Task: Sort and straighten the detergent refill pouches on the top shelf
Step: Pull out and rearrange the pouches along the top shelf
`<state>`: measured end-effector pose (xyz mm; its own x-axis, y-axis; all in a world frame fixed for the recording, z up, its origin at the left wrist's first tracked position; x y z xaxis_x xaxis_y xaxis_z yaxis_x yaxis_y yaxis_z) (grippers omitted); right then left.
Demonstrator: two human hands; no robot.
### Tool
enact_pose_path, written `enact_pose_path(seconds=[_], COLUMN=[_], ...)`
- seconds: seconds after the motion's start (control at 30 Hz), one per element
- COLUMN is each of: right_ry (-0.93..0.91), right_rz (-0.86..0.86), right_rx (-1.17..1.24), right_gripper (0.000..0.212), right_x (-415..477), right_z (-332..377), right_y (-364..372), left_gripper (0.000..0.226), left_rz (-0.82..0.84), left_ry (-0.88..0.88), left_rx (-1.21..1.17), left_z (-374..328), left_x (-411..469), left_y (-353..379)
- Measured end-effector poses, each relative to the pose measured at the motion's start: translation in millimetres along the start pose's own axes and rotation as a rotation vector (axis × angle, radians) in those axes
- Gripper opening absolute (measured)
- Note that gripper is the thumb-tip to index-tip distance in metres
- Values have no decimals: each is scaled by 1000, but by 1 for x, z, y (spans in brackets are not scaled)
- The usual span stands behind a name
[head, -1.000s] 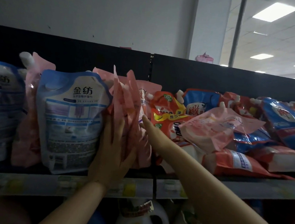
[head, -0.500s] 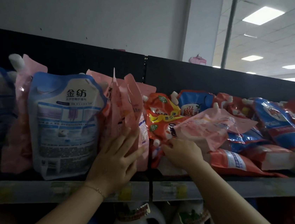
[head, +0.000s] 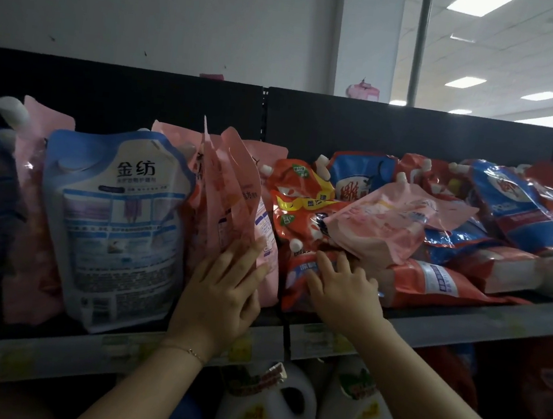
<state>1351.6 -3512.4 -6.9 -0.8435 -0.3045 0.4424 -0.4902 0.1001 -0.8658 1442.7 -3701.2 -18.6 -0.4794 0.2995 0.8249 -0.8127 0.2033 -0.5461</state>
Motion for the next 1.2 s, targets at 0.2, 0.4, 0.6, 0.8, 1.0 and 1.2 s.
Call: enact_pose_path(seconds=[0.2,0.4,0.6,0.8,1.0,1.2], right_ry=[64,37,-50,-170,-263,-285], right_rz=[1,-21,5,-1,70,112], right_rx=[137,127,132,170,217,325], right_gripper=[56,63,61,65,66,69], right_x=[-15,-22,-22,-15,-5,-4], right_z=[1,2,-5,-14,-27,-33], right_y=[-14,-8,-7,-9,-15,-15], left_gripper=[44,35,24,45,85,89], left_rz=[37,56,127,142,118,157], left_ry=[7,92,-687,-1166,-1413,-1481], left_rx=[123,-70,-437,-460,-670,-699], left_z=[-3,-37,-75,-71,-59,-60], left_x=[0,22,95,141,141,150], left_y=[-1,2,21,56,75,71])
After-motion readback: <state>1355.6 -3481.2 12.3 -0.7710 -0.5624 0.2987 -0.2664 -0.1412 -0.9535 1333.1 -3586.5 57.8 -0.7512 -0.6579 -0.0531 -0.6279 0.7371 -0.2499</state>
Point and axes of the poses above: each hand's wrist, its own x-axis towards the middle knuckle, its own y-axis out of the palm, z = x × y, the point moved 1 cm from there along x, towards the middle knuckle, and after that the axes turned 13 degrees about -x, right-handed, at the moved point
